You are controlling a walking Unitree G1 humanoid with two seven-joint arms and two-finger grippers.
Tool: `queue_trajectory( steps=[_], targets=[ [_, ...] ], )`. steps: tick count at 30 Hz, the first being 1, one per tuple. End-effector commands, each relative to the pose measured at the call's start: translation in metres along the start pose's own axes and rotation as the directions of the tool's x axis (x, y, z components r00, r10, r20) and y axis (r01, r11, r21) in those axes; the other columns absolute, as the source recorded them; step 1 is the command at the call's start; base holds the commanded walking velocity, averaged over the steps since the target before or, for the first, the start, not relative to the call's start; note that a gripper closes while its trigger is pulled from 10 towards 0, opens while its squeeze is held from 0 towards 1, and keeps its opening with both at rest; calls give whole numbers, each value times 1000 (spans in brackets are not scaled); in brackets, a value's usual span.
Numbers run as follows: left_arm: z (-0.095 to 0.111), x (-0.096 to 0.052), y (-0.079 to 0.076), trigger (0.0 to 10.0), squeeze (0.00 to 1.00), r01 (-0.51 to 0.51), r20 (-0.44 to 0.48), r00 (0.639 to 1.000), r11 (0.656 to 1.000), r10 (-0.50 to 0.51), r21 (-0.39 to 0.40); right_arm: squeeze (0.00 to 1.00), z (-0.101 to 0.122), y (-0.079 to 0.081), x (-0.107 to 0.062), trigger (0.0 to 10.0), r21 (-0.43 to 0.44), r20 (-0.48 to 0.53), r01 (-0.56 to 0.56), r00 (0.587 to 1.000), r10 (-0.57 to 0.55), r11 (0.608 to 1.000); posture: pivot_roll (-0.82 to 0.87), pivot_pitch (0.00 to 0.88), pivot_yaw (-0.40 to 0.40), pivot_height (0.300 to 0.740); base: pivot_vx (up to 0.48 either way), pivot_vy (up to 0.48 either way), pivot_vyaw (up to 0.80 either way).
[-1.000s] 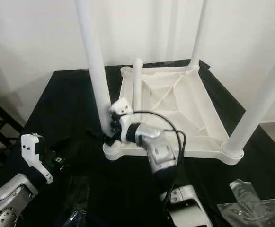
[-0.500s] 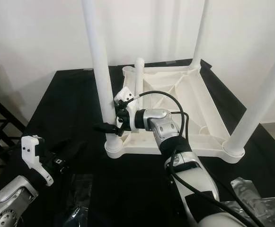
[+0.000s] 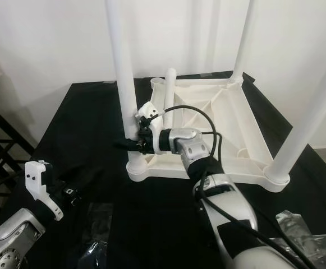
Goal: Building children table
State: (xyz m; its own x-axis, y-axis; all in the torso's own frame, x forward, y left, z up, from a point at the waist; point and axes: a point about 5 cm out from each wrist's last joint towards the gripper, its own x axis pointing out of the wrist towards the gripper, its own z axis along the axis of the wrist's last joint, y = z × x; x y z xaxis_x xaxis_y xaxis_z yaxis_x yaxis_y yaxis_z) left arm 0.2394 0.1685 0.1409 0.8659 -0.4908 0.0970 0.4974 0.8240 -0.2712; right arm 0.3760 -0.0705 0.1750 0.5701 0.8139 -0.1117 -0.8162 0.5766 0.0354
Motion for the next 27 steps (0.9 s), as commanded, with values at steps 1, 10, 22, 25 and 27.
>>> queue_trajectory(
  steps=[1,10,22,25,27],
  targets=[
    [2,-2,3,10000,0,-14,6,1000,1000,14,5,0,-25,3,-2,0,164,-22,248,969,-248,955,-17,44,32,740,0,0,0],
    [2,2,10,10000,0,-5,-4,1000,1000,5,8,0,-44,33,6,0,102,-58,322,947,-317,941,-62,16,71,740,0,0,0],
    [3,2,8,10000,0,-15,8,1000,1000,15,0,1000,-19,28,4,10000,107,-14,169,986,-169,980,-43,21,74,740,0,0,0],
    [2,2,8,10000,0,-11,6,1000,1000,11,0,1000,-9,23,2,10000,72,-3,120,993,-120,990,-43,21,73,740,0,0,0],
    [2,2,8,10000,0,-10,6,1000,1000,10,-1,1000,0,15,0,10000,28,-3,66,998,-65,997,-40,20,71,740,0,0,0]
  ],
)
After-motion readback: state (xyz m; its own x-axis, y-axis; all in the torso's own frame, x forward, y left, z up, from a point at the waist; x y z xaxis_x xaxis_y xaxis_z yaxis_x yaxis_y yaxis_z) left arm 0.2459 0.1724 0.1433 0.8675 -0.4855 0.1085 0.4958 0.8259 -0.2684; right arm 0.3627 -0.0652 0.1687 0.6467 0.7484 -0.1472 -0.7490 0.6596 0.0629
